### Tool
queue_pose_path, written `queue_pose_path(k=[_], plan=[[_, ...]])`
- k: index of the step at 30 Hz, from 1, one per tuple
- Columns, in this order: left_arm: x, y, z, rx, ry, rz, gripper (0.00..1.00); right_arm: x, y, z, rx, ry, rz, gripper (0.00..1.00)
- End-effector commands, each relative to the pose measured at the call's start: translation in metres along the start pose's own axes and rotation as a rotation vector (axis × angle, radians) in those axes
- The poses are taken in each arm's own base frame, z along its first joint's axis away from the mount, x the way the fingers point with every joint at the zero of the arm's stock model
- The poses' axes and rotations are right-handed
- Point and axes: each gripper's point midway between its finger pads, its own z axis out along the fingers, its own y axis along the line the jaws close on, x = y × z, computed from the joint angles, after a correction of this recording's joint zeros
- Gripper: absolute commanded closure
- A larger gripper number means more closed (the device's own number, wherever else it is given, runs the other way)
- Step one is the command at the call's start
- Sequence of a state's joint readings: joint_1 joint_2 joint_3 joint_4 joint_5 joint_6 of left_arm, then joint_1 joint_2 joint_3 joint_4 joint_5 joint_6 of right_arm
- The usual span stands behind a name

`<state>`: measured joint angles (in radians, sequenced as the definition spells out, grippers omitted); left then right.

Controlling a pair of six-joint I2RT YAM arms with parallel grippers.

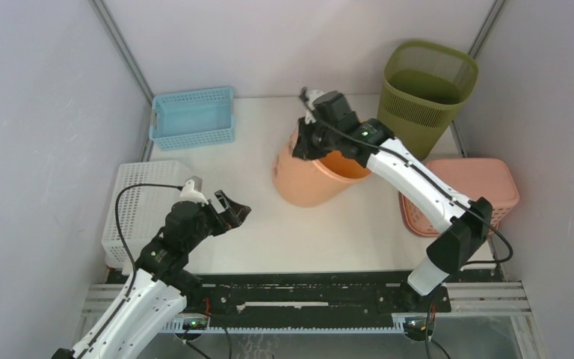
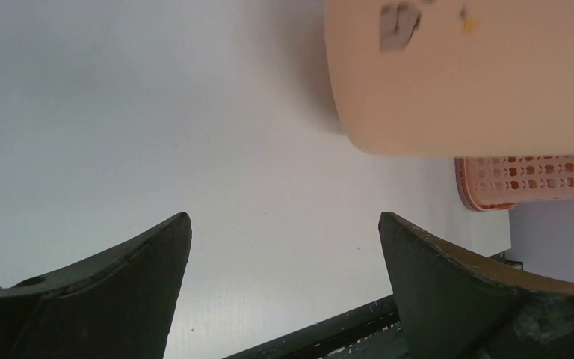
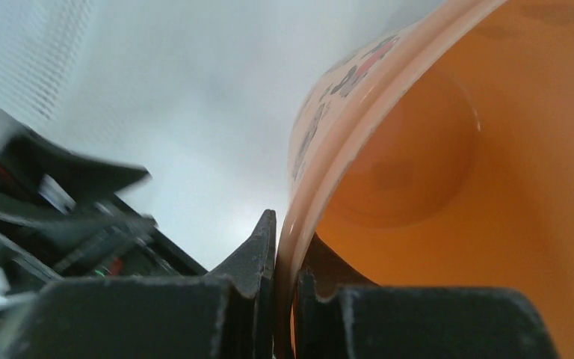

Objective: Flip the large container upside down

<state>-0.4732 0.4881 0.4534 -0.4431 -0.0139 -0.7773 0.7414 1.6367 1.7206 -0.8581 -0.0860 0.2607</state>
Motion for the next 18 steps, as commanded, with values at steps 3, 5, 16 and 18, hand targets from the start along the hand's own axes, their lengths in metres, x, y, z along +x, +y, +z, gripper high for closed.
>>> queue_pose_path(k=[3, 5, 16, 18], plan=[[-0.007, -0.011, -0.009, 0.055, -0.037, 0.006, 0.00, -0.118, 0.004, -0.049, -0.298, -0.490, 0.336, 1.00], [-0.008, -0.009, -0.011, 0.051, -0.045, 0.002, 0.00, -0.128, -0.011, -0.045, -0.356, -0.562, 0.452, 1.00], [-0.006, -0.005, -0.018, 0.046, -0.052, -0.006, 0.00, -0.142, -0.051, 0.026, -0.655, -0.785, 0.889, 1.00], [-0.007, -0.005, -0.019, 0.045, -0.057, -0.003, 0.00, -0.140, -0.057, 0.035, -0.669, -0.805, 0.929, 1.00]])
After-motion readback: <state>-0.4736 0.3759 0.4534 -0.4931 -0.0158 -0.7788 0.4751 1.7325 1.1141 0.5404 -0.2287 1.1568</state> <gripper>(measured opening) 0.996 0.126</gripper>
